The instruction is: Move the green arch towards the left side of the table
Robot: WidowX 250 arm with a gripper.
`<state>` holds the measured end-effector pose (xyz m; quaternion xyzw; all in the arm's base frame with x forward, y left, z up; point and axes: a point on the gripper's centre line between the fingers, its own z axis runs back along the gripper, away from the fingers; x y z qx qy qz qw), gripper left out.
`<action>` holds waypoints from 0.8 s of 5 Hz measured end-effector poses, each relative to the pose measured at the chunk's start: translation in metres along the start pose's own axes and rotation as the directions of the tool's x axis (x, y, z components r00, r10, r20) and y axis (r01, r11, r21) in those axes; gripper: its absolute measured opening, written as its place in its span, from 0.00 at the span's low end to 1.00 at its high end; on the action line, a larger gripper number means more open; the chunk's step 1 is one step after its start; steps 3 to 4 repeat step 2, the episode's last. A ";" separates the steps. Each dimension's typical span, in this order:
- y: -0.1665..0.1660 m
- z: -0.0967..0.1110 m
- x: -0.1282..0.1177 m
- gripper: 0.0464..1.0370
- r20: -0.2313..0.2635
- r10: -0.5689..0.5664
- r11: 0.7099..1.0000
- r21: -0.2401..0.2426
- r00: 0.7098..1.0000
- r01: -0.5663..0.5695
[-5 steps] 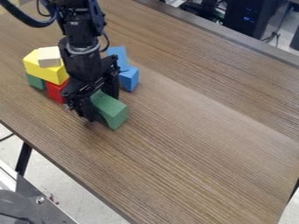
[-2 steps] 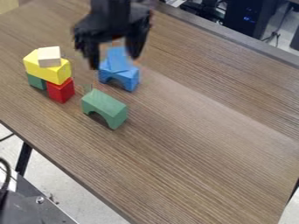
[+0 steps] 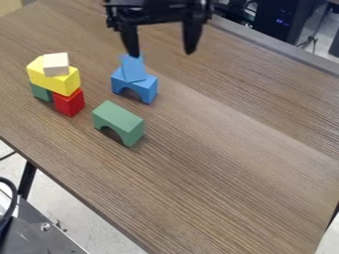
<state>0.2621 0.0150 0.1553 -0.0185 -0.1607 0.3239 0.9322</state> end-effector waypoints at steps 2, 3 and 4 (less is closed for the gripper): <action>-0.019 -0.009 -0.004 0.96 0.002 -0.442 0.892 -0.102 0.897 0.440; -0.019 -0.009 -0.004 0.96 0.002 -0.442 0.892 -0.102 0.897 0.440; -0.019 -0.009 -0.004 0.96 0.002 -0.442 0.892 -0.102 0.897 0.440</action>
